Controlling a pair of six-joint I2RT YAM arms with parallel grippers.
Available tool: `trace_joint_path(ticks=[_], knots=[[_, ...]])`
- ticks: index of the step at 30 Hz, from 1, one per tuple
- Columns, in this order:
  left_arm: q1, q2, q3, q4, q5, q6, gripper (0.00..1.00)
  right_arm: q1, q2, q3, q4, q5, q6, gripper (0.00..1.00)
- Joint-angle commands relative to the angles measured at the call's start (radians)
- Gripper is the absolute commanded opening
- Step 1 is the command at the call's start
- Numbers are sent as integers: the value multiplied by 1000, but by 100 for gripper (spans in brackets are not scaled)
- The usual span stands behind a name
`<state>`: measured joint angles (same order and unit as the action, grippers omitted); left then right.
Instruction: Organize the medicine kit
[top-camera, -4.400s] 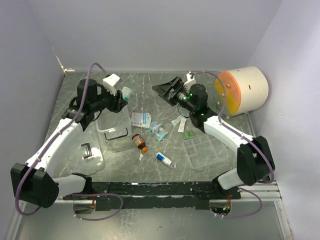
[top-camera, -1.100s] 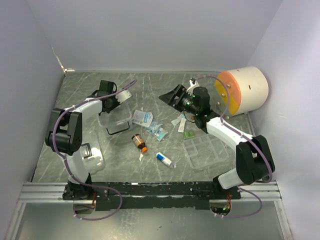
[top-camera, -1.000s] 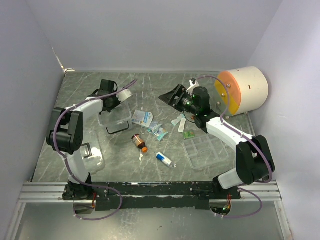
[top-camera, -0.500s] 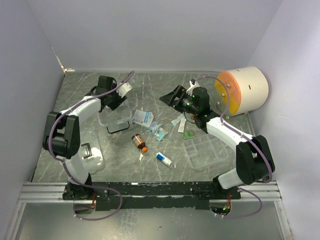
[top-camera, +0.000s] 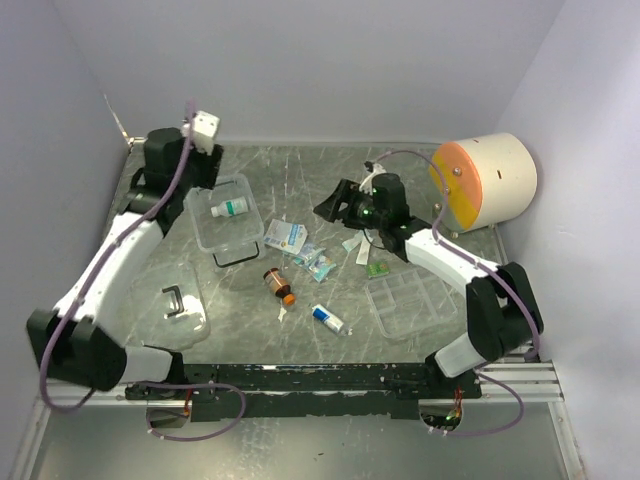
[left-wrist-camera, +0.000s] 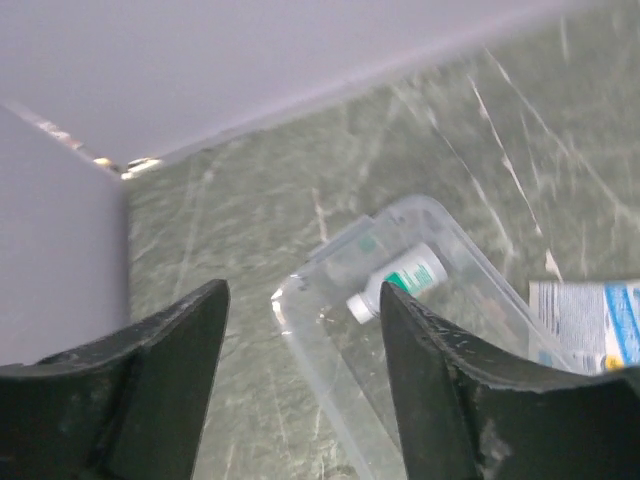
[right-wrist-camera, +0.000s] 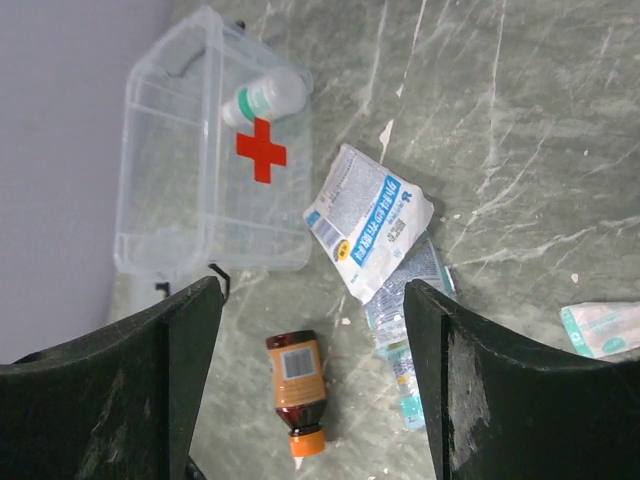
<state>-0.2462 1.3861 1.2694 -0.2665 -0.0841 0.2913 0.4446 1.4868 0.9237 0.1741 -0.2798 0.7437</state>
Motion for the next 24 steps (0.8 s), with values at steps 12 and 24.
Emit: trace_joint_path(ticks=[12,24], knots=[[-1,-458,-130,-101,-373,-475,100,346,138,70,-288,125,-262,73],[0,-706,-335,-43,-213,-730,99,526,178,-5,-307,243,-268,63]])
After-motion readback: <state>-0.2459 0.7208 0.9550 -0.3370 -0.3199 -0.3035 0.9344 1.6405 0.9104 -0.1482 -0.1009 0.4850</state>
